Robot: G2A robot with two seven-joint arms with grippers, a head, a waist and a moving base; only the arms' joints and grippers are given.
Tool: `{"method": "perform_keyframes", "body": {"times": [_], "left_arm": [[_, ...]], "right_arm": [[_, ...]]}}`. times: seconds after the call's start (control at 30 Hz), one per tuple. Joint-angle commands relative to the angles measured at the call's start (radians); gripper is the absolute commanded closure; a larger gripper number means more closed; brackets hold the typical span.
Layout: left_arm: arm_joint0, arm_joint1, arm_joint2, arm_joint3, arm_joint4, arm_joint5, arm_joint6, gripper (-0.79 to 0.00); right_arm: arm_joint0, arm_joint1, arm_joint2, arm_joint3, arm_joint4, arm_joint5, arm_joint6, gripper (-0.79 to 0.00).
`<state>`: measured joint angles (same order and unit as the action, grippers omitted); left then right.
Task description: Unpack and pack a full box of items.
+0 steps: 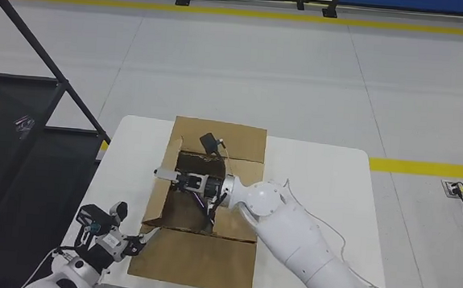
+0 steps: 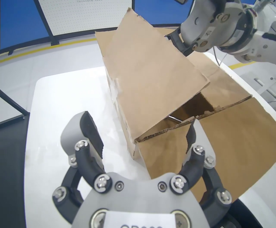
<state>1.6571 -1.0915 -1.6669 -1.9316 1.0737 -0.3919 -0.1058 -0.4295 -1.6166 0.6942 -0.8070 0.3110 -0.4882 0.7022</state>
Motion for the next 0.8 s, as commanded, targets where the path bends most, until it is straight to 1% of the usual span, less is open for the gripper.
{"method": "perform_keyframes", "body": {"times": [0.0, 0.2, 0.4, 0.47, 0.5, 0.67, 0.77], "left_arm": [[-0.010, -0.002, 0.006, -0.001, -0.022, 0.024, -0.006, -0.785], [-0.026, -0.006, -0.001, -0.004, -0.064, 0.063, -0.012, -0.785], [-0.033, -0.006, -0.051, 0.017, -0.132, 0.083, -0.013, -0.785], [-0.036, -0.005, -0.071, 0.025, -0.152, 0.083, -0.016, -0.785], [-0.036, -0.005, -0.081, 0.030, -0.160, 0.081, -0.016, -0.785], [-0.031, -0.003, -0.125, 0.055, -0.199, 0.055, -0.021, -0.785], [-0.030, -0.002, -0.140, 0.067, -0.215, 0.043, -0.022, -0.785]], "right_arm": [[0.000, -0.004, -0.002, -0.004, 0.000, -0.013, 0.013, -0.785], [0.004, -0.018, -0.012, -0.001, -0.040, -0.070, 0.014, -0.785], [0.015, -0.021, 0.001, 0.032, -0.086, -0.101, 0.008, -0.785], [0.035, -0.014, 0.006, 0.067, -0.176, -0.059, -0.042, -0.785], [0.041, -0.012, 0.003, 0.077, -0.217, -0.019, -0.055, -0.785], [0.064, 0.002, 0.016, 0.085, -0.304, 0.137, -0.029, -0.785], [0.075, 0.013, 0.012, 0.057, -0.411, 0.243, -0.040, -0.785]]}}
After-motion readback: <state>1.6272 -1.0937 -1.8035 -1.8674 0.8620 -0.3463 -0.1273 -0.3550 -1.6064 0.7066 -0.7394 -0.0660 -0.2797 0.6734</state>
